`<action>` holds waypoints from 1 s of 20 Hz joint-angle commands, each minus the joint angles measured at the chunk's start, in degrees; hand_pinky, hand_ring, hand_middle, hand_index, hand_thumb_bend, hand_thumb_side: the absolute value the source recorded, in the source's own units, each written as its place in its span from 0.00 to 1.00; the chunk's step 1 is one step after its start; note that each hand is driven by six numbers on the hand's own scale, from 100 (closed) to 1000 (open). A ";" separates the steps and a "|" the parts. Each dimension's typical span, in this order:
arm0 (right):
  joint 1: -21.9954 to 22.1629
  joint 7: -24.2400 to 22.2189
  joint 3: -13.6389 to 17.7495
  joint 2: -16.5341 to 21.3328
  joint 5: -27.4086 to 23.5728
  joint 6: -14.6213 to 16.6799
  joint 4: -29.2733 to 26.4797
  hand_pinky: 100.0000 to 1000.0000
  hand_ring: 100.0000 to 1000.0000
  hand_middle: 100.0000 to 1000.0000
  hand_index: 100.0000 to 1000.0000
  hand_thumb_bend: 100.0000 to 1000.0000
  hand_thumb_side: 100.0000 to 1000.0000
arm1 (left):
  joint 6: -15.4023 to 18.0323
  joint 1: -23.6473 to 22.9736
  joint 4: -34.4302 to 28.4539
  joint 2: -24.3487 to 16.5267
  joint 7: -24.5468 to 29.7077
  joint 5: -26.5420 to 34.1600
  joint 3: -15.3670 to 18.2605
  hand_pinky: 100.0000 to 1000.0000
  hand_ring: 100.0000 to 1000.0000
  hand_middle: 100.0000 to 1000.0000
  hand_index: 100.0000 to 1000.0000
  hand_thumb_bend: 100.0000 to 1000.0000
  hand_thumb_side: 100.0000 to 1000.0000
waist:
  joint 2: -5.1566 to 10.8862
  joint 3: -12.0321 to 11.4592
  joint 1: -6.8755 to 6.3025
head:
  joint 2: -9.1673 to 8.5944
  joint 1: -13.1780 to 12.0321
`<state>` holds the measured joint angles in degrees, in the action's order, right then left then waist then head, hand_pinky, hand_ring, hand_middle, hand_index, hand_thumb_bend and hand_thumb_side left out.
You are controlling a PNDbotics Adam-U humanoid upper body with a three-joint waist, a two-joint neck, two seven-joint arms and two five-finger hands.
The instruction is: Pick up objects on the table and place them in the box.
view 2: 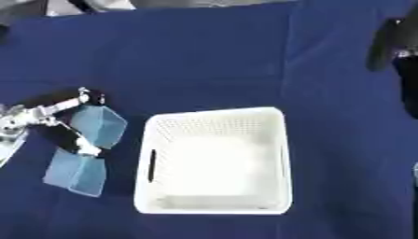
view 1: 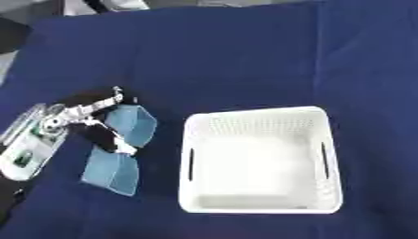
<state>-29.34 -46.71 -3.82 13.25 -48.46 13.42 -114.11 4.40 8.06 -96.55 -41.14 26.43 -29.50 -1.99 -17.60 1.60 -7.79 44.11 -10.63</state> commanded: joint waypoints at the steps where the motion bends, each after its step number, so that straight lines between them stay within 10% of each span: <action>1: -0.91 -0.12 0.32 0.47 -0.30 0.33 -0.48 0.53 0.63 0.75 0.74 0.00 0.69 | -1.31 -0.09 0.09 -0.33 -1.38 -4.09 1.27 0.00 0.01 0.37 0.50 0.19 0.04 | 0.55 -0.24 0.59 | 0.01 -0.63; 4: -0.90 -0.21 0.31 0.39 -0.33 0.36 -0.48 0.52 0.63 0.74 0.74 0.00 0.69 | -2.04 -0.22 0.10 0.25 -2.79 -6.69 1.21 0.00 0.00 0.33 0.33 0.13 0.00 | 0.58 -0.24 0.71 | 0.01 -0.62; 20: -0.29 0.28 0.30 -0.02 -0.26 -0.54 -0.48 0.52 0.63 0.74 0.74 0.00 0.69 | -4.06 2.07 -1.20 -0.20 -10.00 -11.70 6.95 0.00 0.03 0.29 0.30 0.15 0.00 | 1.60 -0.73 0.39 | 0.01 -0.25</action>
<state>-29.24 -46.46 -3.82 13.19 -48.71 13.12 -114.11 0.67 9.62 -96.90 -39.70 17.46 -40.35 3.41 -17.31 1.02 -7.45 44.11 -10.64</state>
